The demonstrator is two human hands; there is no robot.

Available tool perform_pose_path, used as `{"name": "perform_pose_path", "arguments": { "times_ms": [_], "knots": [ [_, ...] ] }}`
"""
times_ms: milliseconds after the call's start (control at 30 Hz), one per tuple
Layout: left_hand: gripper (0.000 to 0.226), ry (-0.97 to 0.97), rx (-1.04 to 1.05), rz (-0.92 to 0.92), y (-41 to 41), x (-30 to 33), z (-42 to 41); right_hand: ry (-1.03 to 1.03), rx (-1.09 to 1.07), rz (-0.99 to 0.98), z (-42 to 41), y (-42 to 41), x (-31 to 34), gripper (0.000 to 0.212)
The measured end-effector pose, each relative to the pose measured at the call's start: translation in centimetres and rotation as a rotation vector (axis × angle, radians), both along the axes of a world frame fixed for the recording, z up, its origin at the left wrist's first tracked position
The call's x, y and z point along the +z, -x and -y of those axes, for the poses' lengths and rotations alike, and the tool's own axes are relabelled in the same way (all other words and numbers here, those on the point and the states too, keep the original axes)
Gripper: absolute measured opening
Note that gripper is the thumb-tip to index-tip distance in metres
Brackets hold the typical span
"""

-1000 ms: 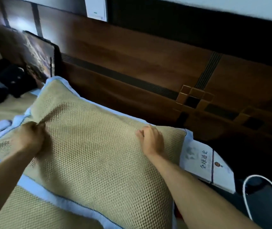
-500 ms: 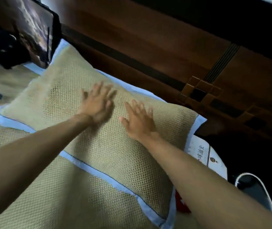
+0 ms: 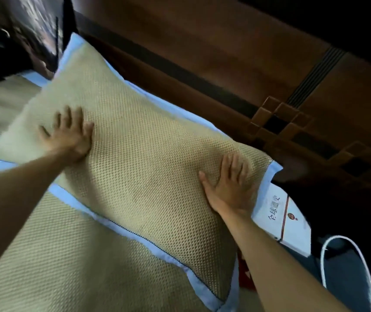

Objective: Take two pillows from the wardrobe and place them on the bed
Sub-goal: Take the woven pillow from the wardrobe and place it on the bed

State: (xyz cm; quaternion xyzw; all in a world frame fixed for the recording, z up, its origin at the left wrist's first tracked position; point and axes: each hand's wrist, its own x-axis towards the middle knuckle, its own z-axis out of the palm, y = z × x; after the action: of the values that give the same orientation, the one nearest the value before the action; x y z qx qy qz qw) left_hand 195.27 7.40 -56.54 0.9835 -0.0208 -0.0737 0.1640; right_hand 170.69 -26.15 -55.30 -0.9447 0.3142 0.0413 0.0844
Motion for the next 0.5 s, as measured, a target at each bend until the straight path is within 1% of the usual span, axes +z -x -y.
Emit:
{"name": "perform_pose_path", "arguments": {
  "times_ms": [67, 100, 167, 267, 367, 433, 500],
  "knots": [
    [0.067, 0.049, -0.018, -0.104, 5.7, 3.1, 4.3, -0.154, 0.042, -0.195, 0.1, 1.1, 4.5, 0.095],
    [0.065, 0.049, -0.082, -0.141, 8.7, 4.5, 6.7, -0.237, 0.052, -0.246, 0.0, 2.0, 6.8, 0.092],
    [0.063, 0.088, -0.220, -0.203, 15.3, 9.0, 11.4, -0.320, 0.069, -0.244, 0.3, 5.5, 12.8, 0.083],
    [0.066, 0.136, -0.241, -0.232, 24.6, 15.5, 17.2, -0.229, 0.113, -0.183, 1.5, 13.5, 19.9, 0.068],
    [0.063, 0.154, -0.303, -0.222, 35.1, 23.5, 23.0, -0.134, 0.065, -0.207, 4.9, 23.9, 26.5, 0.059],
    [0.057, 0.154, -0.381, -0.154, 41.3, 28.5, 26.7, -0.084, 0.013, -0.198, 7.5, 30.2, 30.5, 0.052],
    [0.054, 0.169, -0.467, -0.093, 47.5, 33.7, 30.0, -0.044, -0.019, -0.143, 10.3, 37.1, 35.0, 0.047]
  ]
}}
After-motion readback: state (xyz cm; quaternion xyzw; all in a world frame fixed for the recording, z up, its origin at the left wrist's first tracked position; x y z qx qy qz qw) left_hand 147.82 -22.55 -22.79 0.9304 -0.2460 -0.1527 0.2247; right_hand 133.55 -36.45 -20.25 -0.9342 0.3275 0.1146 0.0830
